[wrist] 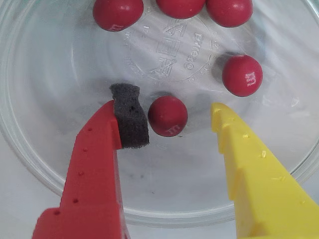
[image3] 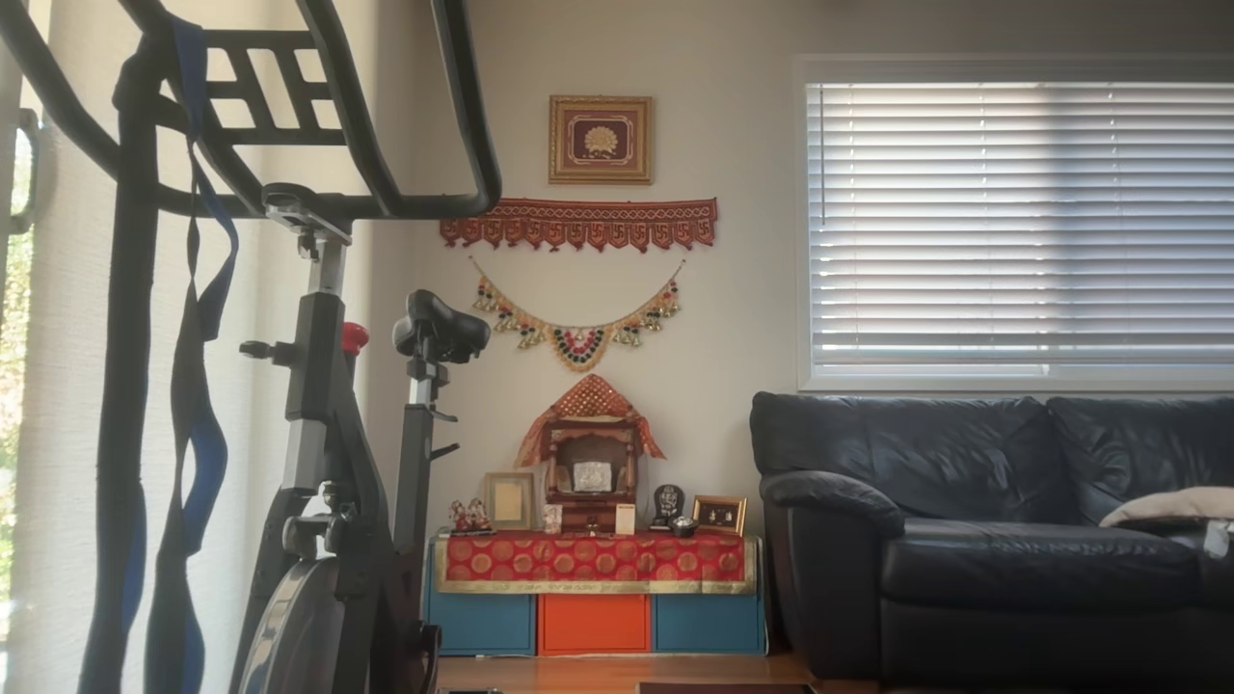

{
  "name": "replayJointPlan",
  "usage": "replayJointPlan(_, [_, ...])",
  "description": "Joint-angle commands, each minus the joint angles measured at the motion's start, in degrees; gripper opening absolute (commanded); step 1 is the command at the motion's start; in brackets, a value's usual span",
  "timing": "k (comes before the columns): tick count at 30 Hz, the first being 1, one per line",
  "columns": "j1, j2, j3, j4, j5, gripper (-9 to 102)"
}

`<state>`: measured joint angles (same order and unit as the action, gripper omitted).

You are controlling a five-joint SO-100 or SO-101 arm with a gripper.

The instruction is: Sort medicines into box.

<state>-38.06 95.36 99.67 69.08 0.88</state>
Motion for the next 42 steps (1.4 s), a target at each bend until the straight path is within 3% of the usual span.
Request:
replayJointPlan(1, [-1.2,4.7,-0.9,-0.3,0.3,23])
replayJointPlan(34, [-1.8,3.5,-0.7,-0.6,-0.3,14])
replayJointPlan(42, [-1.8,3.2,-0.9,-0.8,-0.4,7])
